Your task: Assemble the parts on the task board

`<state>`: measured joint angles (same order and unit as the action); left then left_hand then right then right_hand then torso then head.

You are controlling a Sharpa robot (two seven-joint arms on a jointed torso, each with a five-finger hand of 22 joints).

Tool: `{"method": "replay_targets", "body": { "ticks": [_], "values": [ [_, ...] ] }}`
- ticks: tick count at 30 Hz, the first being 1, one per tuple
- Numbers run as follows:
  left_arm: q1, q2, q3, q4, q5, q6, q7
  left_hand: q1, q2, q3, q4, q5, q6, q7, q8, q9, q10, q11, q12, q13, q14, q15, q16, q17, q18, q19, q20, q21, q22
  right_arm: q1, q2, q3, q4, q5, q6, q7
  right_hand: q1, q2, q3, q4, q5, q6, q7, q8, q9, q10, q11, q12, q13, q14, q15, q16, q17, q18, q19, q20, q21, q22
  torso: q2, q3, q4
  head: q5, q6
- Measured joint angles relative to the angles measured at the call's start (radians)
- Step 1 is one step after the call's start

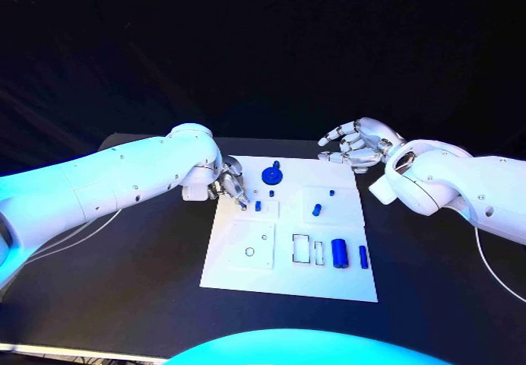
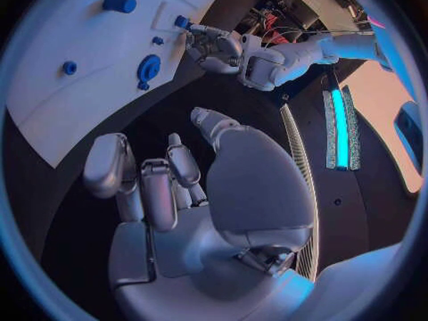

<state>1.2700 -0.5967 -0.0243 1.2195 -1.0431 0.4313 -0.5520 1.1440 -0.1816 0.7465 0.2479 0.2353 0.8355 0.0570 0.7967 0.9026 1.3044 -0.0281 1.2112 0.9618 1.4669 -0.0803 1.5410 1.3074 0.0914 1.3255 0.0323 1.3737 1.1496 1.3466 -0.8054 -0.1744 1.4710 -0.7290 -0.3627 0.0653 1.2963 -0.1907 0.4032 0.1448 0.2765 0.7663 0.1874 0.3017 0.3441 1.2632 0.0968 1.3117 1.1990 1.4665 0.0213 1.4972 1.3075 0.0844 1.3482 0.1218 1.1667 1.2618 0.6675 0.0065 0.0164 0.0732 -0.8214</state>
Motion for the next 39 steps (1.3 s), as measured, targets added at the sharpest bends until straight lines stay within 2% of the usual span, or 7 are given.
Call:
{"method": "replay_targets", "body": {
  "ticks": [35,36,39],
  "values": [
    [0.0,-0.003,-0.005,0.012,-0.049,0.005,0.011,-0.007,-0.007,-0.003,-0.003,-0.004,0.002,-0.002,-0.006,0.0,0.0,0.0,0.0,0.002,0.0,0.0,0.0,0.0,0.0,0.0,0.0,0.0,0.003,-0.001,0.001,0.0,-0.001,0.0,0.001,0.0,0.0,0.0,0.0,0.0,0.0,0.0,0.0,0.0,0.0,0.0,0.0,0.0,0.0,0.0,0.0,0.0,0.001,0.0,0.0,0.0,0.0,0.0,0.0,0.0012,-0.0012,0.001,-0.005],
    [0.0,-0.003,-0.005,0.012,-0.049,0.006,0.011,-0.008,-0.008,0.035,-0.04,-0.005,0.002,-0.002,-0.006,0.0,0.0,0.0,0.0,0.003,0.0,0.0,0.0,0.0,0.0,0.0,0.0,0.0,0.003,-0.001,0.001,0.0,-0.001,0.0,0.001,0.0,0.0,0.0,0.0,0.0,0.0,0.0,0.0,0.0,0.0,0.0,0.0,0.0,0.0,0.0,0.0,0.0,0.001,0.0,0.0,0.0,0.0,0.0,0.0,0.0012,-0.0012,0.001,-0.005],
    [0.0,-0.003,-0.005,0.013,-0.047,0.009,0.011,-0.008,-0.008,0.04,-0.046,-0.009,0.002,-0.002,-0.005,0.0,0.0,0.0,0.0,0.003,0.0,0.0,0.0,0.0,0.0,0.0,0.0,0.0,0.003,-0.001,0.001,0.0,-0.001,0.0,0.001,0.0,0.0,0.0,0.0,0.0,0.0,0.0,0.0,0.0,0.0,0.0,0.0,0.0,0.0,0.0,0.0,0.0,0.001,0.0,0.0,0.0,0.0,0.0,0.0,0.0012,-0.0012,0.001,-0.006]
  ]
}}
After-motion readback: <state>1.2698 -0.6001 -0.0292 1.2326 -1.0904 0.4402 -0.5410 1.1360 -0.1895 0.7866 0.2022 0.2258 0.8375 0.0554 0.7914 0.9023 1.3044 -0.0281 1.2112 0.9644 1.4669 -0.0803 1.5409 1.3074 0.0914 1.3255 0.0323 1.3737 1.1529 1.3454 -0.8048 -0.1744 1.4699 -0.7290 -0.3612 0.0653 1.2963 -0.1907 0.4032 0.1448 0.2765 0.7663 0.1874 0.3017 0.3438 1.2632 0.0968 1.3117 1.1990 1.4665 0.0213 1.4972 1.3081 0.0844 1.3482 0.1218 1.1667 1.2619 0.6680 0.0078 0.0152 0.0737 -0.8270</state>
